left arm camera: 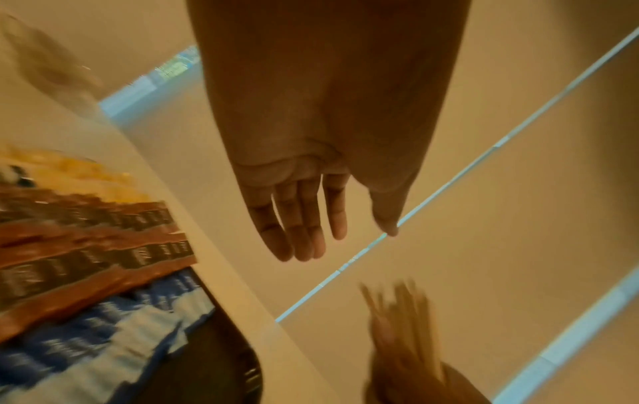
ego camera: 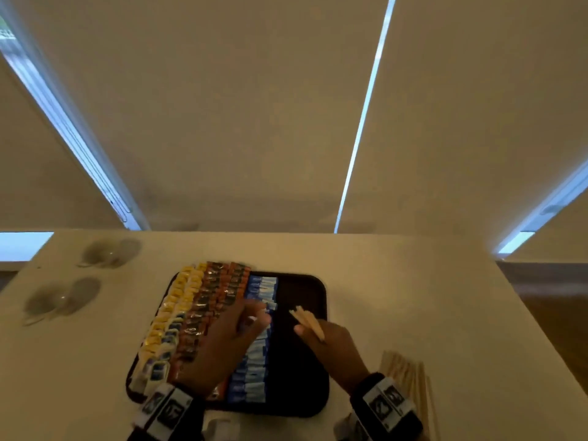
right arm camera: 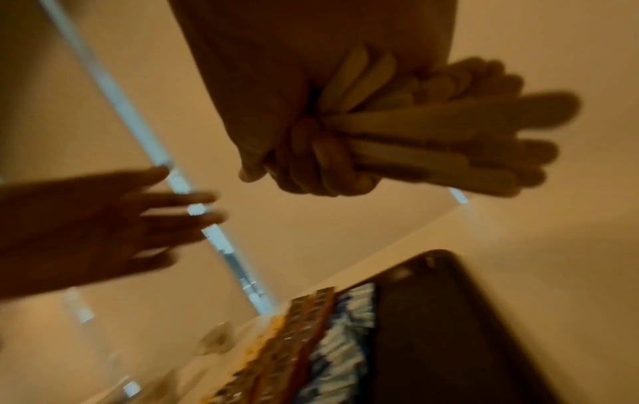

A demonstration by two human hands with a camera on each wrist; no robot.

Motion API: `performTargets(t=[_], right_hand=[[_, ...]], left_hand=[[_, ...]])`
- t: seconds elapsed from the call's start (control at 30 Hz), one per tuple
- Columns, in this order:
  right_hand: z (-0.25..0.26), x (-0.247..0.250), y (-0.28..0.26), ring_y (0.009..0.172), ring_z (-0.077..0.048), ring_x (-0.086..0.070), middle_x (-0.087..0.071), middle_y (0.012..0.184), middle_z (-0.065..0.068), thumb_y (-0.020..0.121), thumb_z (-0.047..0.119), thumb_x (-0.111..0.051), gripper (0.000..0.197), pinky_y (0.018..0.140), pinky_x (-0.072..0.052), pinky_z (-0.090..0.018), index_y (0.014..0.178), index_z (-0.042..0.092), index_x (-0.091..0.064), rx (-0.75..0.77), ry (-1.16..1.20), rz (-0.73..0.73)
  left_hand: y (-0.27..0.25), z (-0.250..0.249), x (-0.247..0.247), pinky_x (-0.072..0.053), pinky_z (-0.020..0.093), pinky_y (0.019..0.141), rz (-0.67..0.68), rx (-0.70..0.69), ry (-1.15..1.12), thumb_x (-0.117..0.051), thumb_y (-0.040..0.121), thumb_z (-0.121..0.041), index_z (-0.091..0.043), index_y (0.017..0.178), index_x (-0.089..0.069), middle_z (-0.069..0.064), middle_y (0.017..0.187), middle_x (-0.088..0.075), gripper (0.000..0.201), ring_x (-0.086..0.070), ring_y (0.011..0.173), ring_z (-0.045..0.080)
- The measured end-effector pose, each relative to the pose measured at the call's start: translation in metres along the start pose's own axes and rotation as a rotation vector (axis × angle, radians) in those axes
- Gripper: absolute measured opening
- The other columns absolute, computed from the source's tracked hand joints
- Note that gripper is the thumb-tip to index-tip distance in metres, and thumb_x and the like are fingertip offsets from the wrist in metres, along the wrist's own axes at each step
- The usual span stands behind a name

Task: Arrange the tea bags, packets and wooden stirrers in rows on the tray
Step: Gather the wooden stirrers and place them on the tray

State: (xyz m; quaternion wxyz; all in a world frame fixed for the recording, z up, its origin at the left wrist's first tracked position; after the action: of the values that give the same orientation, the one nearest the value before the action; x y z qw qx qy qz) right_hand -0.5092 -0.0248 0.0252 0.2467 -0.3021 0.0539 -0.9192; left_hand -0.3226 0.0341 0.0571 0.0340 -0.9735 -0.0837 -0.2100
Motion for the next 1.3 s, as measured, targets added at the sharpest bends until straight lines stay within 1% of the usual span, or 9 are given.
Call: performTargets(t=[0.1, 0.27, 0.4, 0.57, 0.8, 0.97, 1.07, 1.17, 1.3], right_hand=[[0.050, -0.015, 0.004, 0.075, -0.009, -0.060, -0.065, 0.080, 0.007, 0.093, 0.044, -0.050, 0.028, 0.070, -0.044, -0.026, 0.083, 0.024, -0.067, 0.196, 0.025, 0.099], [0.139, 0.005, 0.032, 0.061, -0.010, -0.053, -0.067, 0.072, -0.012, 0.092, 0.023, -0.056, 0.032, 0.052, -0.031, -0.024, 0.062, 0.012, -0.058, 0.393, -0.112, -0.001], [0.193, 0.010, 0.040, 0.040, -0.004, -0.043, -0.039, 0.042, 0.007, 0.087, 0.018, -0.062, 0.051, 0.043, -0.026, -0.019, 0.045, 0.024, -0.036, 0.479, -0.103, -0.107], [0.226, -0.016, 0.037, 0.046, -0.016, -0.045, -0.055, 0.052, -0.012, 0.080, 0.017, -0.045, 0.030, 0.047, -0.024, -0.026, 0.054, 0.005, -0.054, 0.635, -0.262, -0.200], [0.239, -0.050, 0.039, 0.043, -0.004, -0.039, -0.042, 0.050, 0.004, 0.087, -0.008, -0.046, 0.039, 0.046, -0.028, -0.014, 0.054, 0.011, -0.044, 0.485, 0.110, -0.143], [0.248, -0.044, 0.036, 0.050, -0.008, -0.051, -0.053, 0.053, -0.002, 0.097, 0.024, -0.046, 0.041, 0.058, -0.044, -0.025, 0.059, 0.011, -0.052, 0.275, 0.659, -0.169], [0.249, -0.037, 0.032, 0.069, -0.010, -0.059, -0.060, 0.067, 0.004, 0.094, 0.034, -0.053, 0.031, 0.073, -0.048, -0.031, 0.069, 0.015, -0.059, 0.287, 0.853, -0.209], [0.244, -0.044, 0.028, 0.077, -0.005, -0.060, -0.061, 0.082, 0.007, 0.092, 0.040, -0.054, 0.027, 0.073, -0.046, -0.026, 0.082, 0.016, -0.062, 0.213, 0.781, -0.228], [0.245, -0.042, 0.027, 0.080, -0.005, -0.059, -0.057, 0.078, -0.002, 0.094, 0.028, -0.052, 0.036, 0.081, -0.042, -0.027, 0.062, 0.014, -0.051, 0.262, 0.754, -0.225]], left_hand=[[0.013, -0.042, -0.004, -0.050, 0.025, 0.089, 0.057, -0.114, -0.113, -0.053, 0.072, -0.072, -0.039, 0.115, -0.053, -0.016, 0.113, -0.060, 0.054, -0.060, 0.103, 0.001], [0.033, -0.117, 0.043, -0.051, 0.021, 0.071, -0.113, -0.315, -0.223, -0.049, 0.089, -0.041, -0.018, 0.108, -0.062, 0.007, 0.090, -0.070, 0.032, -0.068, 0.066, 0.017], [0.039, -0.132, 0.096, -0.046, 0.017, 0.082, -0.352, -0.442, -0.085, -0.042, 0.097, -0.034, -0.023, 0.105, -0.062, -0.007, 0.099, -0.069, 0.024, -0.065, 0.086, 0.008], [0.032, -0.133, 0.106, -0.047, 0.020, 0.089, -0.131, -0.511, -0.093, -0.034, 0.100, -0.018, -0.013, 0.117, -0.058, -0.001, 0.115, -0.065, 0.030, -0.060, 0.109, 0.007], [0.033, -0.127, 0.134, -0.038, 0.014, 0.093, -0.031, -0.603, 0.039, -0.035, 0.101, -0.013, -0.020, 0.132, -0.043, -0.007, 0.135, -0.049, 0.032, -0.052, 0.105, -0.007], [0.039, -0.090, 0.162, -0.037, 0.030, 0.106, -0.041, -0.385, -0.196, -0.054, 0.085, -0.052, -0.036, 0.127, -0.040, -0.012, 0.131, -0.050, 0.047, -0.043, 0.124, -0.004], [0.027, -0.067, 0.155, -0.051, 0.029, 0.087, 0.175, -0.244, -0.126, -0.063, 0.065, -0.072, -0.043, 0.121, -0.042, -0.009, 0.117, -0.060, 0.066, -0.059, 0.108, 0.003], [0.017, -0.067, 0.138, -0.051, 0.026, 0.073, 0.282, -0.280, 0.120, -0.061, 0.079, -0.057, -0.033, 0.119, -0.044, -0.009, 0.097, -0.062, 0.050, -0.062, 0.084, 0.005], [0.014, -0.067, 0.139, -0.039, 0.026, 0.056, 0.212, -0.393, 0.216, -0.046, 0.096, -0.032, -0.015, 0.103, -0.047, -0.004, 0.071, -0.053, 0.018, -0.051, 0.058, 0.009]])
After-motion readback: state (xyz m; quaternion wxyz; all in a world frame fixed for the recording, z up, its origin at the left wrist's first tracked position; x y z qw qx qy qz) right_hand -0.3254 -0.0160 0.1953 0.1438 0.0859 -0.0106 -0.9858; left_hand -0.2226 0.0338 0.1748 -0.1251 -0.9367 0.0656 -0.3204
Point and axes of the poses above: each hand's wrist, its own y-axis towards the middle knuckle, its own x-axis out of the back of the hand, z = x × y, the point moved 4 cm from there along y, towards the middle knuckle
